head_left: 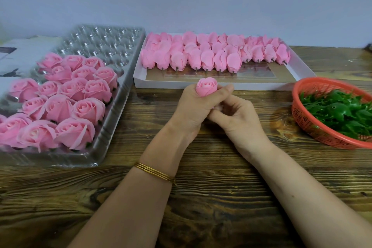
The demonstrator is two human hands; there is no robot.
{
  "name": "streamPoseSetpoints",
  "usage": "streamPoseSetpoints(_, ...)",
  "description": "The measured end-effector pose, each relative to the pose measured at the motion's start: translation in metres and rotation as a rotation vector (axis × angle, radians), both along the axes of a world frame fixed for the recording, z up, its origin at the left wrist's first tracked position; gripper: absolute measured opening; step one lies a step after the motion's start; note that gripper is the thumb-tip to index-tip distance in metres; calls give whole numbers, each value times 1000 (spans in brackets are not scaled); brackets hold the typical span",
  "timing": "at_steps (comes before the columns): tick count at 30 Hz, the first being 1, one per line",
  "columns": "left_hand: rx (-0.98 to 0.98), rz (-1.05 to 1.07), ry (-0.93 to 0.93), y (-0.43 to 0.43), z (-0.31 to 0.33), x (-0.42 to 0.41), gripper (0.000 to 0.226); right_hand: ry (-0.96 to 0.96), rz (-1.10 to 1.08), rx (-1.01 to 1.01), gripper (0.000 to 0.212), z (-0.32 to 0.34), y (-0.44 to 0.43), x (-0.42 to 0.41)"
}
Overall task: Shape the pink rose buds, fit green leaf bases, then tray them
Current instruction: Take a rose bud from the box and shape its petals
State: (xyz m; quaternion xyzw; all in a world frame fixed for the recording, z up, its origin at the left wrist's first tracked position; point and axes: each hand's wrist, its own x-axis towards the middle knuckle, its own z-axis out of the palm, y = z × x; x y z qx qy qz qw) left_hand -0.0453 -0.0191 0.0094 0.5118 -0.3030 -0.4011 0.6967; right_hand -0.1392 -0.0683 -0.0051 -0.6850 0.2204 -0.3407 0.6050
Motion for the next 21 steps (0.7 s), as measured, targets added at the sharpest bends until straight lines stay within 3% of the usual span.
streamPoseSetpoints(4,-30,32,-12,-2,-4,-1,28,10,-34,-6,21,-2,-1,0)
streamPoseSetpoints(10,-58,48,-13,-4,-6,-3,23,-13,-127,-131,32,-3,1,1)
streamPoseSetpoints(15,-73,41,1,-5,-7,-3,11,6,-108,-177,19,-2,0,-1)
streamPoseSetpoints(18,-90,3,35,-5,-6,0,30,19,-74,-171,21,-1,0,-3)
streamPoseSetpoints(21,-96,-14,48,-4,-6,1,32,23,-68,-163,21,-3,-1,-2)
